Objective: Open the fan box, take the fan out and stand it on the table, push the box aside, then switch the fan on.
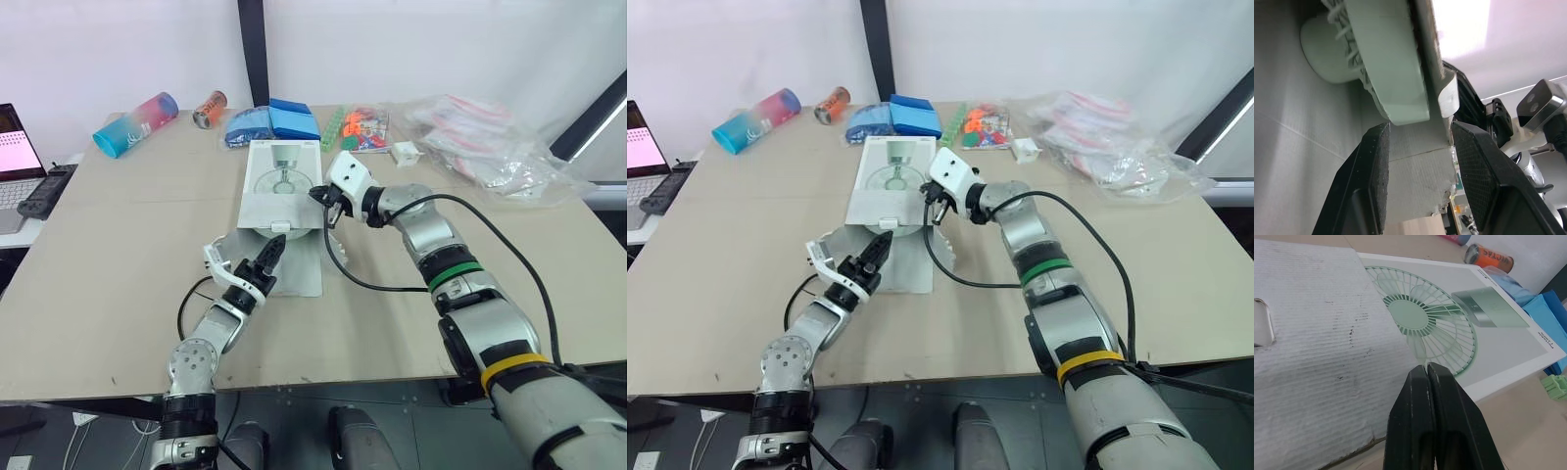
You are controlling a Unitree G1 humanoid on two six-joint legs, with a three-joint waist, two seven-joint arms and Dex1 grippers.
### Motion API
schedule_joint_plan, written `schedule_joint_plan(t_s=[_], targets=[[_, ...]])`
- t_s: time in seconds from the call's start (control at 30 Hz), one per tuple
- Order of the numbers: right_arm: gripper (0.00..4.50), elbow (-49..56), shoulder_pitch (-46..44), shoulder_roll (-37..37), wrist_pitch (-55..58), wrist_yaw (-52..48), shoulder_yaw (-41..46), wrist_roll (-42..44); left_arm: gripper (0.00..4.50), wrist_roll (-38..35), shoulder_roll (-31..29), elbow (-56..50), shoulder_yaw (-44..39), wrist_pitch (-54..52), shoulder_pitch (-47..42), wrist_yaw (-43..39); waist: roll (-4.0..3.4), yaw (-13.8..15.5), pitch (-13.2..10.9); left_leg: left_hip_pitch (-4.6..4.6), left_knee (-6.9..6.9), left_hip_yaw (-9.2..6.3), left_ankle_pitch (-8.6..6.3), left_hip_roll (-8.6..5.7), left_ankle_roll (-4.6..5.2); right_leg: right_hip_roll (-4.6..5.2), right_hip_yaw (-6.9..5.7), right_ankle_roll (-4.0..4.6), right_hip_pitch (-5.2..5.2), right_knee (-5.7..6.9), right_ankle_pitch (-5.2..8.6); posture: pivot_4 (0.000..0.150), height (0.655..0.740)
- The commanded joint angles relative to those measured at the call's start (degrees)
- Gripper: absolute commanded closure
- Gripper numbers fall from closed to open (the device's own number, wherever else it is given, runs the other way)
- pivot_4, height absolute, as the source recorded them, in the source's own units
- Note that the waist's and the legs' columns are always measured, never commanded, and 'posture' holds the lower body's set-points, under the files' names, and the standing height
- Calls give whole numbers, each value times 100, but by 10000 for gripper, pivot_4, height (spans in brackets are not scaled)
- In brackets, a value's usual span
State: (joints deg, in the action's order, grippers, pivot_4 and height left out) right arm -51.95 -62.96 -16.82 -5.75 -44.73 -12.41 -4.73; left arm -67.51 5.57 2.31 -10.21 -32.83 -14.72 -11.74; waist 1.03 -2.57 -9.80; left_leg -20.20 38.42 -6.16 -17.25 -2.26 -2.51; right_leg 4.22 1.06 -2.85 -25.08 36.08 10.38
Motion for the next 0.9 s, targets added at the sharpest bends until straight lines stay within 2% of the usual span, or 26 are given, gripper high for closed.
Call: schedule_joint_plan(t_s=[0.03, 0.37, 0.9], targets=[[45000, 35, -89, -52, -37, -21, 57, -59, 23441, -104, 674, 148, 101, 65, -140, -121, 0, 0, 0, 0, 0, 0, 0, 0, 0, 0, 0, 0, 1, 0, 0, 1500, 7400], [45000, 77, -39, -44, -49, -33, 47, -103, 23441, -167, 772, 342, -2, 89, -304, -242, 0, 0, 0, -2, 0, 0, 1, -1, -2, -1, 0, -2, 0, -2, -1, 1500, 7400], [45000, 87, -34, 49, -71, -73, 34, -118, 23441, 0, 755, 499, -120, 48, -56, 187, 0, -1, 0, -2, 0, -1, 2, -1, -2, -1, 1, -2, 0, -1, -1, 1500, 7400]])
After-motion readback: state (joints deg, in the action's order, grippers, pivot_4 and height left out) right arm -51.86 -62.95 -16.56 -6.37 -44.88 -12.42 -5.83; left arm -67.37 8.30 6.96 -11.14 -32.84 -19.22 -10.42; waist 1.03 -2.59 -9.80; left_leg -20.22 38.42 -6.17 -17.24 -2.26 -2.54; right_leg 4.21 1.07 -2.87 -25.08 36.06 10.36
